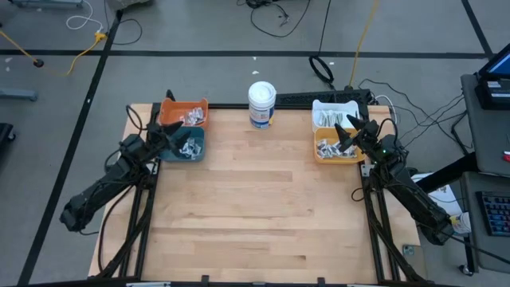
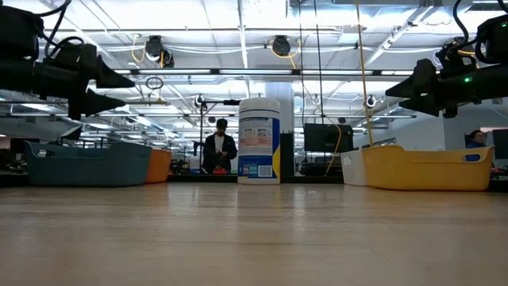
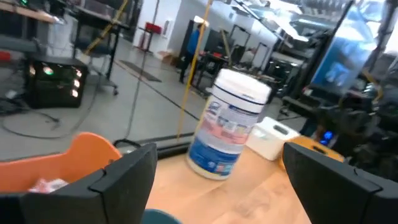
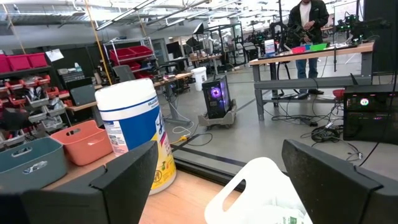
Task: Pick & Place First Aid Supplies
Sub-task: Return to Home Position
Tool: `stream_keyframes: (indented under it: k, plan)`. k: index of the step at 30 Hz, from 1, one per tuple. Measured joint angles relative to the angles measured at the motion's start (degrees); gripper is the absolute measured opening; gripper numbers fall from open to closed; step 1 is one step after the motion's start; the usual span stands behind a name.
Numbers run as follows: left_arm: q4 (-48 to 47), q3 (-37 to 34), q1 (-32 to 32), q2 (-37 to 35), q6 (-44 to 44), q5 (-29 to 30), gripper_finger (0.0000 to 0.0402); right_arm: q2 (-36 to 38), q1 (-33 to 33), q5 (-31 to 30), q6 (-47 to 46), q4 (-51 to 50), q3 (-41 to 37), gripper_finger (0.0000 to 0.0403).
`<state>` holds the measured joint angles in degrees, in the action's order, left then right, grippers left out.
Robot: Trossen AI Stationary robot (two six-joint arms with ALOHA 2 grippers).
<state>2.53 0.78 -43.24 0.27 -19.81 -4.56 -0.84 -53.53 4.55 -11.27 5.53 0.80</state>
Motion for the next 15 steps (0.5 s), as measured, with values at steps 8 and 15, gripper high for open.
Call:
stream_keyframes:
  k: [8,15]
  plan:
    - [-1.5,0.1,0.0,0.0,7.6,2.5,0.0352,0.0,0.0,0.0,0.0,0.0,0.0,0.0337]
    - [-1.6,0.1,0.0,0.0,10.2,5.6,0.0352,0.0,0.0,0.0,0.0,0.0,0.0,0.0337]
